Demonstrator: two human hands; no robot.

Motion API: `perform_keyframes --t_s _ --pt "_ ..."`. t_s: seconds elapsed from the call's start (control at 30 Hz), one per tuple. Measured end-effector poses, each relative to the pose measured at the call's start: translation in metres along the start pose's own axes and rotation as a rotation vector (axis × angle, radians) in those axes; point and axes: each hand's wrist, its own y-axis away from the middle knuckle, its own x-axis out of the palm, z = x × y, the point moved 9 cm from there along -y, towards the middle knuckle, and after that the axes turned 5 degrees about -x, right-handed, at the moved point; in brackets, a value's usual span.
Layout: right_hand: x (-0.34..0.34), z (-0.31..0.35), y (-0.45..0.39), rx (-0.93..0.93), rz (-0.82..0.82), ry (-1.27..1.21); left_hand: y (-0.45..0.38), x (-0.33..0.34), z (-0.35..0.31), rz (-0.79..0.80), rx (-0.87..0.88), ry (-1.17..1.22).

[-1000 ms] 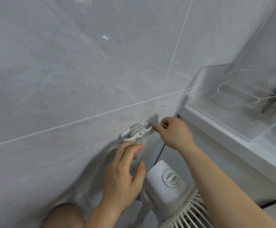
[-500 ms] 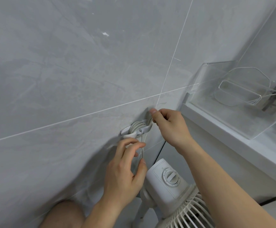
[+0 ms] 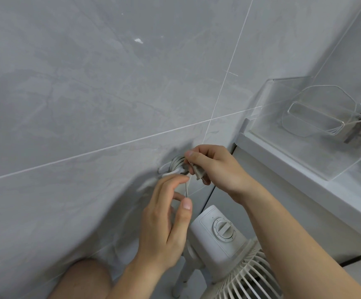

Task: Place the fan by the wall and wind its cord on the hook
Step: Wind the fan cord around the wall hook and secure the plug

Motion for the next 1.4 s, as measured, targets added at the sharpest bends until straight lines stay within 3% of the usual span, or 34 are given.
perform_keyframes --t_s 0.23,0.47,0.63,0.83,1.03,1.4 --pt "0.001 -0.001 0.0 0.004 0.034 -0.008 0.002 0.005 -0.014 0.09 0.076 0.045" --pt "0.0 0.0 0.002 0.007 0.035 -0.011 -0.001 0.005 -0.016 0.113 0.053 -0.103" --pt "0.001 0.003 0.004 0.006 0.038 0.016 -0.003 0.002 -0.019 0.008 0.075 -0.361" --pt "0.002 0.004 0.004 -0.019 0.033 0.031 -0.007 -0.013 -0.022 -0.147 0.086 -0.462" --pt "0.004 0.005 0.001 -0.052 0.0 0.031 -0.018 -0.034 -0.012 -0.265 -0.073 -0.332" --pt "0.009 0.005 -0.002 -0.144 0.005 0.241 -0.025 -0.057 -0.005 -0.348 -0.068 -0.374"
